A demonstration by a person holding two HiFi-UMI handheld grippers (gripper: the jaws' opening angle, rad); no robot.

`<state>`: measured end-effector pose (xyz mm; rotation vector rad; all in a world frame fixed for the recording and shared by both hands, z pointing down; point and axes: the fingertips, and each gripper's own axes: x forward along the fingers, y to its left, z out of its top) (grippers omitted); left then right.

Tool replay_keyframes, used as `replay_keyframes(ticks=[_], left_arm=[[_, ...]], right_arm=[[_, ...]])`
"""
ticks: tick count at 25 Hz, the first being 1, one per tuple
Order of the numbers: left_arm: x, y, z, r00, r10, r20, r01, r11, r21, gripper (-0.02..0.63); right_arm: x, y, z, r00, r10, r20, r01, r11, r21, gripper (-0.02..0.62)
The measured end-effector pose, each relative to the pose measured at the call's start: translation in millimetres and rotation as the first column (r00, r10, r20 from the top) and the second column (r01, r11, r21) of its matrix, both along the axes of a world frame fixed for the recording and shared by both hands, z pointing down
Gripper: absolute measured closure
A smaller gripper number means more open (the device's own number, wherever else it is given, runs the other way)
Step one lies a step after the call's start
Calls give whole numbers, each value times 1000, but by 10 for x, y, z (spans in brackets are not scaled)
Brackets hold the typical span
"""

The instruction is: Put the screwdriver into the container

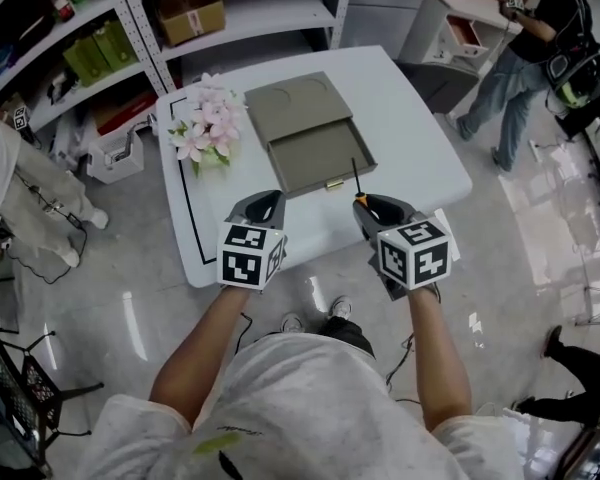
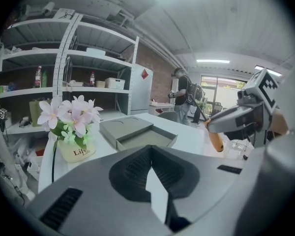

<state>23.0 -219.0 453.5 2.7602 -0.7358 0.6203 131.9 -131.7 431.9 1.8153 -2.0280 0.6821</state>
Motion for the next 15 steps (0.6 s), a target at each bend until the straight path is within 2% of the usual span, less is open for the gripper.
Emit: replay_keyframes(ticks=[8,15], left_arm=[[58,-235,60,999,-47,10,47,999,10,603],[212,-470,153,992,-126,24,126,992,-4,603]], right_arm=[[164,-337,80,989,-137,-57,133,989,-66,520],[300,-720,182,950,-302,-81,291,948,-128,520]])
